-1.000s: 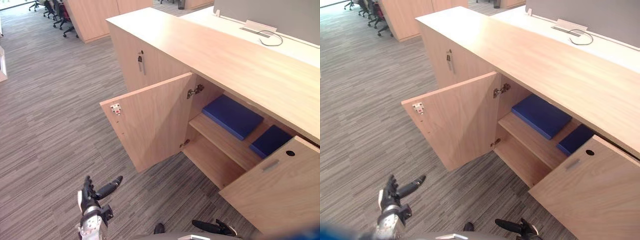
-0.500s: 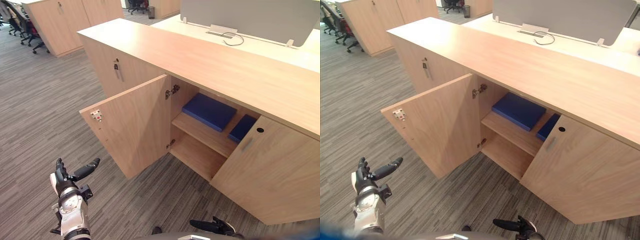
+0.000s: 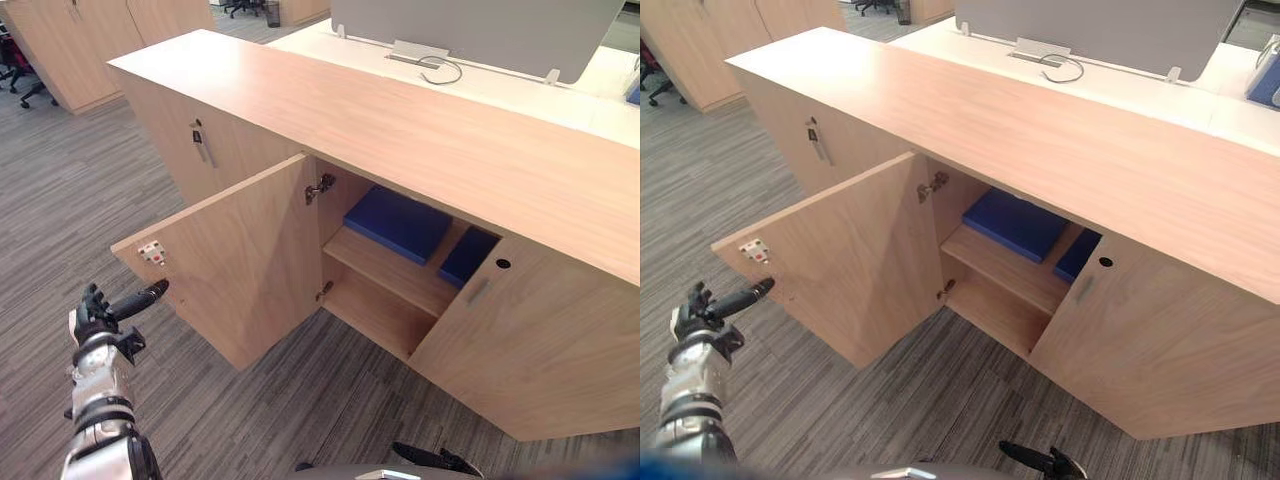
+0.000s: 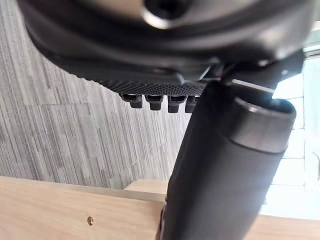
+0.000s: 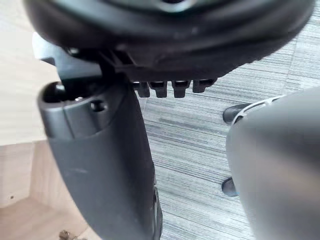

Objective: Walk over to the cabinet, pick up the folder, carry it to the office cabinet, place the folder inside the office cabinet, then close the office cabinet door

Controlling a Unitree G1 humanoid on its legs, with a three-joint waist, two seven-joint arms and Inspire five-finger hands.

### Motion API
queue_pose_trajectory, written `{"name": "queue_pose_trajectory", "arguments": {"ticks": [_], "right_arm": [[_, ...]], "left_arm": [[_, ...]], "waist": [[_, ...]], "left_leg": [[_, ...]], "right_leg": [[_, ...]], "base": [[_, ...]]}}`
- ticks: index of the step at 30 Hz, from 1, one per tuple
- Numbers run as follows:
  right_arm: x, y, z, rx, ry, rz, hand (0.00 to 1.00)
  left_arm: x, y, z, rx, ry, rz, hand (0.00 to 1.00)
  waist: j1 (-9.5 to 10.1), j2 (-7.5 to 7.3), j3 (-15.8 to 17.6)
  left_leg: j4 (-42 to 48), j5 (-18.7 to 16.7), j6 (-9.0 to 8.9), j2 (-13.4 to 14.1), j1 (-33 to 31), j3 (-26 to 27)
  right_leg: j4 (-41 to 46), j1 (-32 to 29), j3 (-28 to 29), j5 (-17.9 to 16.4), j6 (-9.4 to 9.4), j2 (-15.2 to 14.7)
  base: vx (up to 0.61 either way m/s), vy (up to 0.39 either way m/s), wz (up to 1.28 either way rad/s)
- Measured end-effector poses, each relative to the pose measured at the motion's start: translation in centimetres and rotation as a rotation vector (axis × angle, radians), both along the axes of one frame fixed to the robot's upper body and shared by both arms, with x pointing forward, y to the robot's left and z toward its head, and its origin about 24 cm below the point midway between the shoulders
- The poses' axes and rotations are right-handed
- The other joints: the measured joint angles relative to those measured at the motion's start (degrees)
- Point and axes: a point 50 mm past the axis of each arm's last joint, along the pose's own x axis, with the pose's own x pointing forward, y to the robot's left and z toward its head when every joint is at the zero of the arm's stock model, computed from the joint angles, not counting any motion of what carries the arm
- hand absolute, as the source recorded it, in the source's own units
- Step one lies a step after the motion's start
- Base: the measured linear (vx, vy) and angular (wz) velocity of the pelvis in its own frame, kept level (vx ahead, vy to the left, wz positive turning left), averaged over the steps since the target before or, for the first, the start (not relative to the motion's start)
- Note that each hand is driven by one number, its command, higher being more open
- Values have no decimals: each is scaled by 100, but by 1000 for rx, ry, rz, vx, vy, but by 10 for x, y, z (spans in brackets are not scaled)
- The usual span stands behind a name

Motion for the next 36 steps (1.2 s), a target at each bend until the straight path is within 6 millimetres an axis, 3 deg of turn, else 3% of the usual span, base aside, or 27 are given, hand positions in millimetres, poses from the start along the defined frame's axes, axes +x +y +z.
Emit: {"name": "queue_pose_trajectory", "arguments": {"ticks": [2, 9, 19, 22, 25, 27, 29, 31, 33, 34, 36], "right_arm": [[-2, -3, 0, -1, 0, -27, 100], [-11, -6, 0, 12, 0, -93, 100], [-49, -10, -3, 23, 80, -156, 100], [-50, -11, -2, 25, 80, -142, 100], [-47, -14, -2, 18, 81, -94, 100], [-45, -17, -1, 8, 90, -38, 100], [-37, -18, -1, -5, 95, 42, 100], [-29, -15, -1, -8, 87, 115, 100], [-22, -10, -2, 8, 71, 133, 100], [-20, -7, -2, 18, 66, 138, 100], [-27, -5, -3, 27, 77, 120, 100]], "left_arm": [[6, 0, 2, -25, -8, 0, 100], [31, -2, 21, -24, -39, -97, 100], [42, -22, 8, -58, 29, -258, 100], [43, -35, 0, 60, 175, -444, 100], [27, -50, -18, 246, 395, -740, 100], [6, -77, -41, 410, 620, -1130, 100], [-13, -105, -61, 457, 760, -1424, 100], [-23, -139, -77, 461, 795, -1635, 100], [-30, -174, -78, 486, 774, -1874, 100], [-37, -202, -76, 527, 711, -2034, 100], [-52, -253, -52, 546, 471, -2269, 100]], "waist": [[10, 72, 8], [-1, 108, -19], [-12, 141, -54], [53, 131, -68], [57, 171, -101], [57, 194, -191], [52, 185, -191], [12, 160, -207], [-102, 68, -194], [-200, 27, -213], [-293, -14, -348]], "left_leg": [[1, -1, -5, 41, 0, 43], [1, -45, -85, 145, 37, 239], [-15, 17, -122, 166, -48, 247], [-35, 74, -78, 64, -100, 198], [-37, 121, -13, -64, -147, 145], [-38, 138, 16, -129, -147, 70], [-38, 138, 60, -163, -164, 66], [-38, 130, 79, -212, -212, 36], [-38, 109, 118, -262, -249, 17], [-38, 103, 174, -316, -274, -32], [-29, 138, 284, -360, -426, -60]], "right_leg": [[0, -20, 59, 64, -36, 36], [32, -105, 320, 160, -40, 105], [141, -285, 369, 148, -20, 106], [135, -285, 276, 31, 131, 10], [116, -295, 197, -131, 209, -116], [132, -268, 107, -161, 262, -182], [121, -277, 99, -161, 341, -219], [58, -286, 88, -125, 404, -262], [-2, -283, 56, -85, 408, -297], [-15, -274, -7, -73, 425, -339], [-15, -383, -22, 0, 455, -374]], "base": [[-42, -2, -15], [-65, 2, -21], [-97, -12, -4], [-120, -13, 12], [-89, 1, 14], [-66, 33, 21], [-31, 42, 8], [-12, 48, 6], [22, 42, 8], [61, 35, 14], [103, 45, 12]]}}
